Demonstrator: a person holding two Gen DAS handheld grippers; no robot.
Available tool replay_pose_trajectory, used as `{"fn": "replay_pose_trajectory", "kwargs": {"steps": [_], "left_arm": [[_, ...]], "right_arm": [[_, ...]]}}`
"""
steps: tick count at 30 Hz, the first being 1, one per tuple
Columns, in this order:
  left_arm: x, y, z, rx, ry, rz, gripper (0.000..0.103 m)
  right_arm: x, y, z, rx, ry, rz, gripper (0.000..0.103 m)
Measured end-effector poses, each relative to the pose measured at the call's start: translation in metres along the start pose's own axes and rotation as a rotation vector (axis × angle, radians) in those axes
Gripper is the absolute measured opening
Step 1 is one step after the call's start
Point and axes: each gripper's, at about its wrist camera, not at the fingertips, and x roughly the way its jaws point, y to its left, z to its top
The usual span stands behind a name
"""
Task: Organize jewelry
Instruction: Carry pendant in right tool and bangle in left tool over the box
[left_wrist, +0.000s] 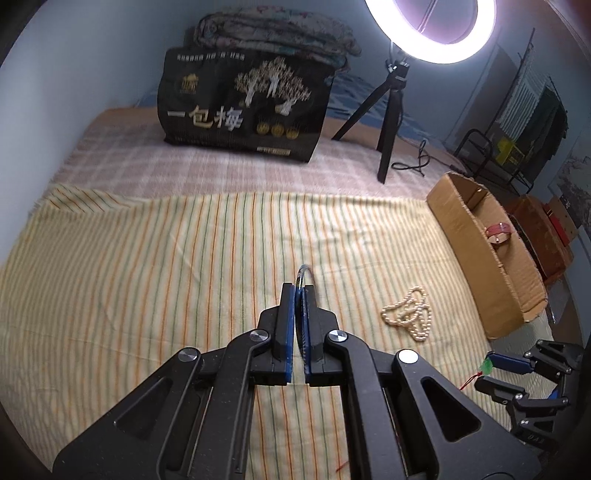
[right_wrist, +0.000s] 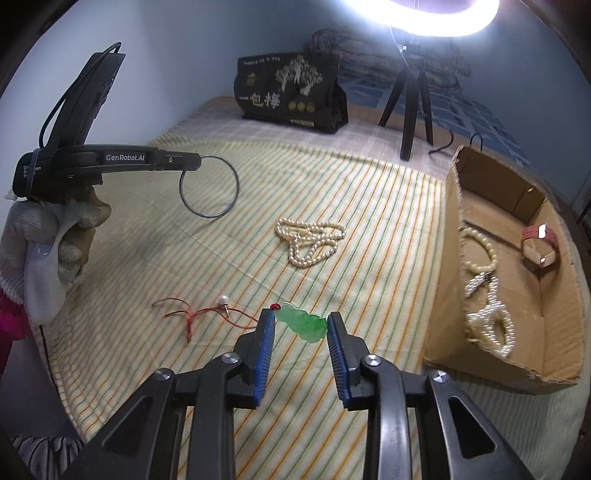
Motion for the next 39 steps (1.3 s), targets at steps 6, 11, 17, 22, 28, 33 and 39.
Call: {"fn": "replay_pose_trajectory", "kwargs": {"steps": [6,11,17,22,28,33,39], "left_arm": [[-0.022,-0.011,0.005,0.023,-0.032,-0.019,0.001],[-0.036,-0.022,0.008,0.038,-0.050,-0.035,0.001],[-0.051,-0.036,0.011,0.056,-0.064,-0.064,0.001],[-0.060,-0.051,0.015,0.076,-0.074,-0.090,0.001],[-0.064,-0.075,0.016,0.104,-0.072,-0.136,0.001],[-0.062,-0.104,0.021,0.140,-0.071,-0.175,0.001],[-0.060,-0.140,0.034,0.175,-0.082,-0.223,0.001]], "right_arm": [[-0.031,-0.001,0.002,-0.018,-0.043,-0.011,0.029],[-0.051,-0.005,0.005,-0.027,-0.069,-0.031,0.029],[-0.077,-0.011,0.007,-0.036,-0.097,-0.047,0.029],[-0.094,-0.021,0.010,-0.038,-0.116,-0.069,0.029],[-0.110,-0.048,0.012,-0.012,-0.110,-0.088,0.029],[-0.130,-0.075,0.015,0.020,-0.120,-0.115,0.029],[-0.153,-0.103,0.022,0.041,-0.150,-0.163,0.029]]}}
